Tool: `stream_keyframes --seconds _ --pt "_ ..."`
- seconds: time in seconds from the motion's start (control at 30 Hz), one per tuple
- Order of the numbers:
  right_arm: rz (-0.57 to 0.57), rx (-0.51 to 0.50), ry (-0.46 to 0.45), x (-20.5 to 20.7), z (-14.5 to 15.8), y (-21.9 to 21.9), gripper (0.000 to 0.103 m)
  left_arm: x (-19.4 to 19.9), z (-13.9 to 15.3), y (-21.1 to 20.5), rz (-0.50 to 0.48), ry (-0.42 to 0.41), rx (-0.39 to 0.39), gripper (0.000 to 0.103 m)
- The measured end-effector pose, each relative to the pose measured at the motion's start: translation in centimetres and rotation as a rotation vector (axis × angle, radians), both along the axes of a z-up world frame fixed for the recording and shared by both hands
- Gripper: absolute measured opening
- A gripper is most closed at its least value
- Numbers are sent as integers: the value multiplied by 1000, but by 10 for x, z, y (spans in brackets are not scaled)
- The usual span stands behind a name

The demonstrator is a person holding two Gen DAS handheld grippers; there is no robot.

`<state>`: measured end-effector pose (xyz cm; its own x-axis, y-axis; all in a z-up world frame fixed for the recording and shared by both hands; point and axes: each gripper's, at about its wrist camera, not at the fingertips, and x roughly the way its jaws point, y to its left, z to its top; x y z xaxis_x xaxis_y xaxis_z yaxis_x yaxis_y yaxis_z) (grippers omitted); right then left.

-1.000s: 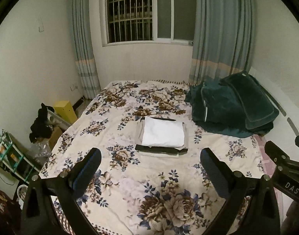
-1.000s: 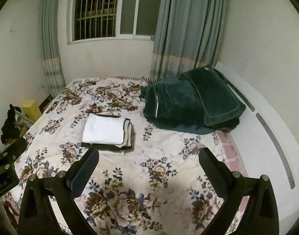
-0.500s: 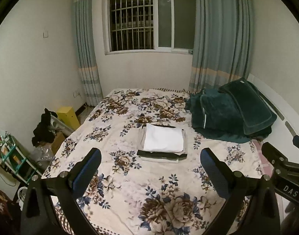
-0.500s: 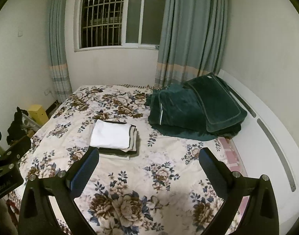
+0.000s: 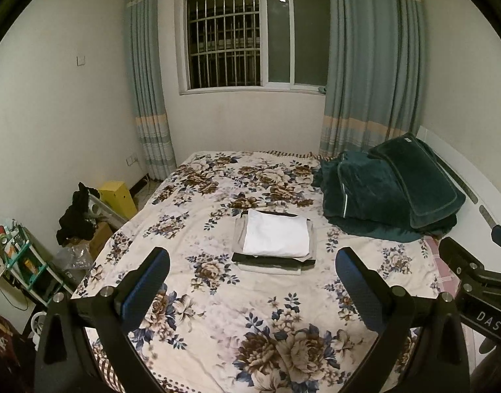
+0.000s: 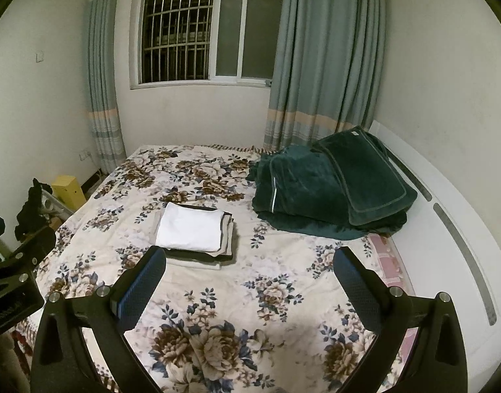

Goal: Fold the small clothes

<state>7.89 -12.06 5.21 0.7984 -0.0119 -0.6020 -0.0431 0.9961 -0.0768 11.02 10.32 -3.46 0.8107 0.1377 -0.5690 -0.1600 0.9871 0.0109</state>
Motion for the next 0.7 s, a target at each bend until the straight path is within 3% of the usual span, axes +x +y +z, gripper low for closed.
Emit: stream_keyframes --seconds 0.7 --pt "7 13 4 -2 0 2 103 -4 7 1 -2 -12 -6 103"
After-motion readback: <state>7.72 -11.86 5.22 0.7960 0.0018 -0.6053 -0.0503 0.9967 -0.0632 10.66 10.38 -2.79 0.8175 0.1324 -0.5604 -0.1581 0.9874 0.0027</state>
